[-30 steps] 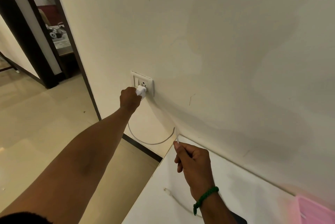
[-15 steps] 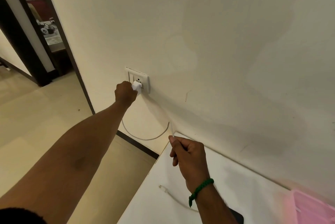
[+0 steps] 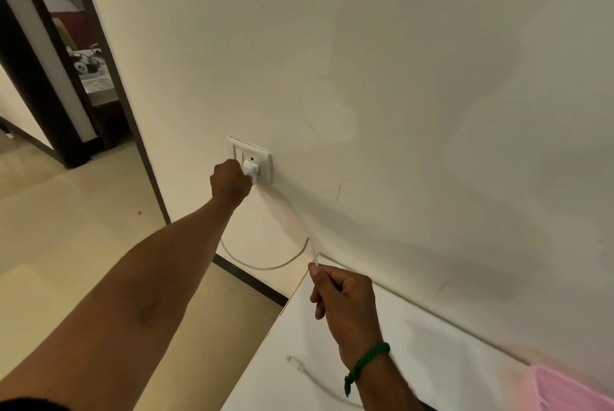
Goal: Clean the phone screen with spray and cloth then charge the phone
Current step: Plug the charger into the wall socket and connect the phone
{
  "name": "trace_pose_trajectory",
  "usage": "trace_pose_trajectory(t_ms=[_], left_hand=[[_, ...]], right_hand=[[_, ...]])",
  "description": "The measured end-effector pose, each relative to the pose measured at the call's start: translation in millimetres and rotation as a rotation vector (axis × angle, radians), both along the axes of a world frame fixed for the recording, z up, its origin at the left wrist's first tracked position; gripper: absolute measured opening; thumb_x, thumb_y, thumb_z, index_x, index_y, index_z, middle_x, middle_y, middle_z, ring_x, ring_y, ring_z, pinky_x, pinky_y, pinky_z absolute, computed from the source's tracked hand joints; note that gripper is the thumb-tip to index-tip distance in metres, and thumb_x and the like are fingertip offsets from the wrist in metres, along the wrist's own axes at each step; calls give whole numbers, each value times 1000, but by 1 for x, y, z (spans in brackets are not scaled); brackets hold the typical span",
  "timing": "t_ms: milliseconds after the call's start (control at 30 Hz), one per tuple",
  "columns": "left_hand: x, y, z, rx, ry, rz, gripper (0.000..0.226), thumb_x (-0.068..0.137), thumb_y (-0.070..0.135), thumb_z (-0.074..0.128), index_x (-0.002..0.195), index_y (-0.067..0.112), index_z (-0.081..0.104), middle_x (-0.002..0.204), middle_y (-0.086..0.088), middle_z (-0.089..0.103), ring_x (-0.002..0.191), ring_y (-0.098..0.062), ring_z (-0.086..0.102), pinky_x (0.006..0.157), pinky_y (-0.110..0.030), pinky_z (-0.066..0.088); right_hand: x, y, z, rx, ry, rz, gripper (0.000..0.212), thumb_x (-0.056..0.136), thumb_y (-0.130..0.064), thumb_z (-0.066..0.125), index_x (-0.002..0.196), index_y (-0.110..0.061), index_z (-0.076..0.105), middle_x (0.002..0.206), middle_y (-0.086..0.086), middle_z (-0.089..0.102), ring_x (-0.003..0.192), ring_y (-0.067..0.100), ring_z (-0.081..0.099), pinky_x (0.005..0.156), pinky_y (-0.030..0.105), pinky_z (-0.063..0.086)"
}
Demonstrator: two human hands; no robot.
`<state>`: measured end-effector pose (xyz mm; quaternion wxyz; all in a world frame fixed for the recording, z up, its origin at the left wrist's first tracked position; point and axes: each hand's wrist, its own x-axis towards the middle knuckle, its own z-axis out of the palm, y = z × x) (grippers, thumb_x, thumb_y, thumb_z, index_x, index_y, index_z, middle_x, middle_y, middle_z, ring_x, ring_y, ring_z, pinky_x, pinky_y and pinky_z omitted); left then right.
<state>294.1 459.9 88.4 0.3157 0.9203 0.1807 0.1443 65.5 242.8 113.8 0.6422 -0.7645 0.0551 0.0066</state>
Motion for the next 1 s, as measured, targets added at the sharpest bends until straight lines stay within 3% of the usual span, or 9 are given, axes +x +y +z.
trace_pose_trajectory(t_ms=[167, 267, 367, 500, 600, 700, 767, 867, 1000], left_hand=[[0, 19, 4, -120, 75, -87, 28, 74, 21, 77, 96, 4, 68, 103, -14, 69, 100, -33, 61, 78, -31, 46], [-2, 28, 12, -235, 168, -126, 61, 69, 20, 85, 123, 8, 59, 127, -12, 59, 116, -29, 57, 99, -37, 46], [-7, 29, 24, -108, 256, -178, 71, 72, 22, 82, 133, 7, 51, 137, -11, 52, 123, -30, 51, 101, -34, 42], [-36, 13, 47, 26, 75, -53, 51, 79, 31, 71, 120, 4, 57, 120, -18, 59, 116, -36, 53, 96, -39, 44], [-79, -13, 59, 84, -124, -23, 30, 84, 31, 66, 102, 7, 66, 102, -17, 64, 100, -36, 60, 82, -39, 51], [-126, -35, 59, 64, -30, -139, 30, 87, 32, 63, 67, 10, 63, 66, -5, 61, 68, -25, 62, 67, -29, 47], [-156, -51, 52, -231, 126, -207, 39, 89, 36, 65, 61, 9, 61, 58, -2, 60, 54, -17, 56, 62, -27, 45], [-208, -72, 43, -659, 320, -182, 45, 90, 44, 62, 70, 4, 67, 59, -5, 66, 45, -13, 55, 47, -22, 40], [-260, -90, 48, -1237, 574, -272, 58, 94, 54, 49, 87, 0, 69, 77, -12, 69, 62, -22, 62, 57, -28, 45]], right_hand=[[-1, -1, 2, -9, 9, -4, 35, 89, -30, 60, 55, -22, 64, 47, -3, 56, 42, 6, 48, 50, 16, 47], [-3, -1, 6, -1, 28, 0, 28, 88, -29, 61, 63, -20, 68, 49, -3, 57, 42, 8, 48, 50, 19, 47], [-7, -1, 11, 32, 65, 11, 20, 88, -25, 63, 71, -19, 72, 49, -4, 57, 42, 7, 47, 51, 19, 47], [-14, -4, 18, 73, 124, 24, 15, 88, -20, 62, 78, -17, 72, 54, -2, 60, 42, 9, 48, 51, 19, 46], [-21, -5, 23, 95, 145, 39, 18, 89, -19, 62, 75, -13, 72, 53, -1, 59, 41, 11, 46, 49, 22, 45], [-32, -5, 28, 62, 132, 44, 21, 90, -18, 59, 74, -11, 71, 54, 1, 59, 39, 12, 45, 50, 26, 44], [-39, -7, 31, 23, 111, 37, 24, 90, -17, 58, 71, -13, 71, 54, 1, 61, 38, 12, 46, 51, 27, 45], [-56, -9, 37, -24, 91, 25, 27, 91, -18, 57, 67, -16, 69, 54, 1, 64, 37, 12, 47, 51, 26, 45], [-79, -11, 45, -43, 91, 17, 26, 91, -14, 54, 69, -12, 69, 55, 5, 63, 36, 13, 45, 48, 25, 43]])
